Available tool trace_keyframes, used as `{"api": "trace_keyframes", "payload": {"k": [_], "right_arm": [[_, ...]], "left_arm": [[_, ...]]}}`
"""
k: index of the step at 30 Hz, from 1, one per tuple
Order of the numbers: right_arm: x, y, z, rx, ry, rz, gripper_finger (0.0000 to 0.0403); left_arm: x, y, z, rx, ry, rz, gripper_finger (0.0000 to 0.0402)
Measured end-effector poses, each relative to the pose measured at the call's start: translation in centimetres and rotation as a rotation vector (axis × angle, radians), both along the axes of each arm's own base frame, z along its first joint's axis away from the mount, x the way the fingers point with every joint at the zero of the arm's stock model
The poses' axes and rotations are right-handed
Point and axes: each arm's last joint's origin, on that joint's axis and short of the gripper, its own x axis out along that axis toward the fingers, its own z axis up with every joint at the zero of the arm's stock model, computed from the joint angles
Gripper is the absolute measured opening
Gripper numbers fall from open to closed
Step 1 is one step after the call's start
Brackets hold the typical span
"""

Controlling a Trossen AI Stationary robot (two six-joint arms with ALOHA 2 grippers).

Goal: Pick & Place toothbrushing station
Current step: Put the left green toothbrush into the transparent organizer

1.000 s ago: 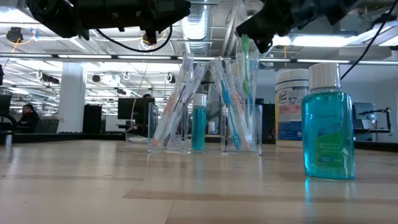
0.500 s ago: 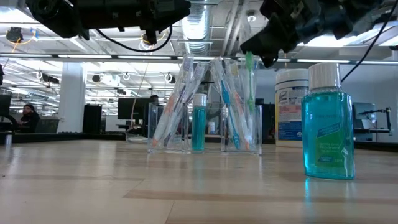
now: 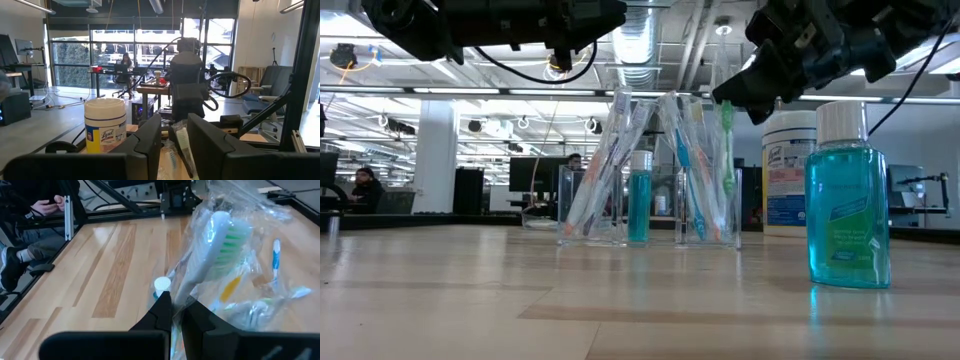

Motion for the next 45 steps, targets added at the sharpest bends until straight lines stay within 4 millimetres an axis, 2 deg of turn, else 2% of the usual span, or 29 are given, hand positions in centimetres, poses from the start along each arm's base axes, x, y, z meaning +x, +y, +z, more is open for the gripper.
{"api": "trace_keyframes", "payload": {"k": [10,18,45], "right_arm": [[0.1,0.7,-0.1,-0.024,0.001,0.003,0.0008],[1.3,0.6,-2.1,-0.022,0.048,0.005,0.0009],[1.5,0.5,-2.4,-0.014,0.065,0.011,0.0015]], "left_arm": [[0.0,0.0,0.0,0.000,0.000,0.001,0.0090],[0.0,0.0,0.0,0.000,0.000,0.000,0.0090],[0.0,0.0,0.0,0.000,0.002,0.001,0.0090]]}}
